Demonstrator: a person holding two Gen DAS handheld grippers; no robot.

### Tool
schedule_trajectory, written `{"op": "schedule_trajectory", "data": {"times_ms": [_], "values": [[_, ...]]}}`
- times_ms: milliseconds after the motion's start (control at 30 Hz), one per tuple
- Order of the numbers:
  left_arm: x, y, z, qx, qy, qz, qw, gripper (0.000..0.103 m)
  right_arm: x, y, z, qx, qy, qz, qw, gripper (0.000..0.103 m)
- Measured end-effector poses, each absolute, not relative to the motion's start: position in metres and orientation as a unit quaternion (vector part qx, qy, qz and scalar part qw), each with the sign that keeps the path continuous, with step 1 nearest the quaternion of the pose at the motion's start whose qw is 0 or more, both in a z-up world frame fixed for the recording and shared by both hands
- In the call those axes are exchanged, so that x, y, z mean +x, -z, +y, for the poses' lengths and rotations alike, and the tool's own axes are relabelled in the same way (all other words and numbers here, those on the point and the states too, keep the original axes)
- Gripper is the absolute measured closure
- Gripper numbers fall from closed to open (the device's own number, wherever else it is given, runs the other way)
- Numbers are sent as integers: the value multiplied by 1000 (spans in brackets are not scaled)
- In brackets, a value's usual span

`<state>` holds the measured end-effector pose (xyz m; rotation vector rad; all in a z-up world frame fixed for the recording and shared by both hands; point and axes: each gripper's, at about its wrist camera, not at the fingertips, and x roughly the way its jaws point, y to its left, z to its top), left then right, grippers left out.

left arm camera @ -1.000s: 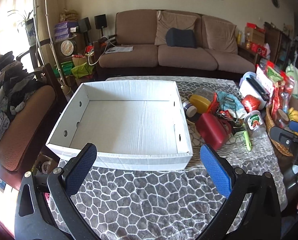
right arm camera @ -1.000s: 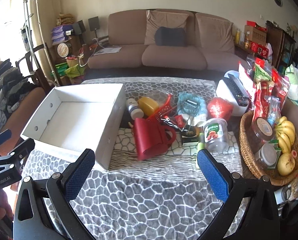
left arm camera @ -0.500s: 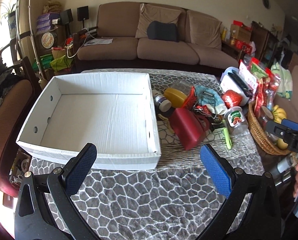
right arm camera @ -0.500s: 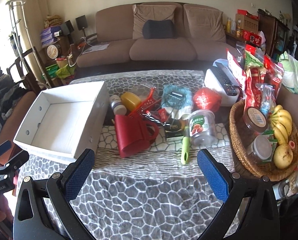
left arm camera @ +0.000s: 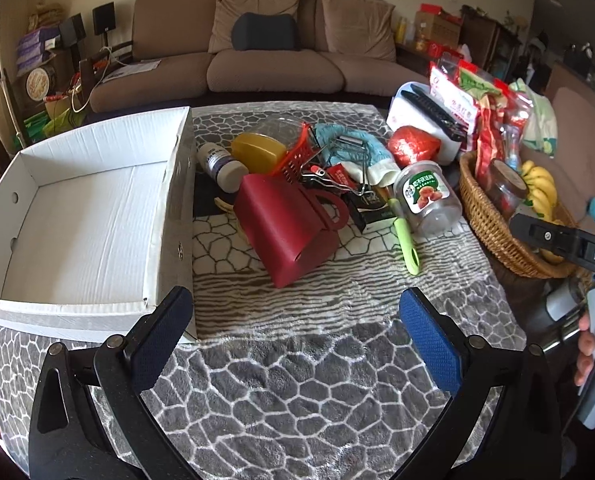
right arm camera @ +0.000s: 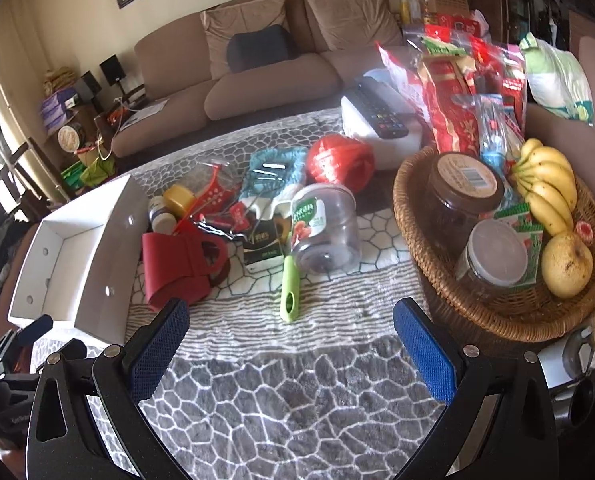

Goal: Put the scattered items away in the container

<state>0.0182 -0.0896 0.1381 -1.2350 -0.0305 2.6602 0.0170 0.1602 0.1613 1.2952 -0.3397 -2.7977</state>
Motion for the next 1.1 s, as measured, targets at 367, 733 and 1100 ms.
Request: {"op": "schedule_trajectory", "data": {"times_ms": [367,733,1100], "values": [[-43,-95,-60,-431,-900,2,66,0,-25,-92,150,446,884,-128,54,11],[-91,-44,-30,-456,-889,25,42,0,-37,-64,167,457,871,-171,47,11],[-116,-1,-29,-476,-879,29,2,0,-41,-62,169,462,875,-139,32,10]]}}
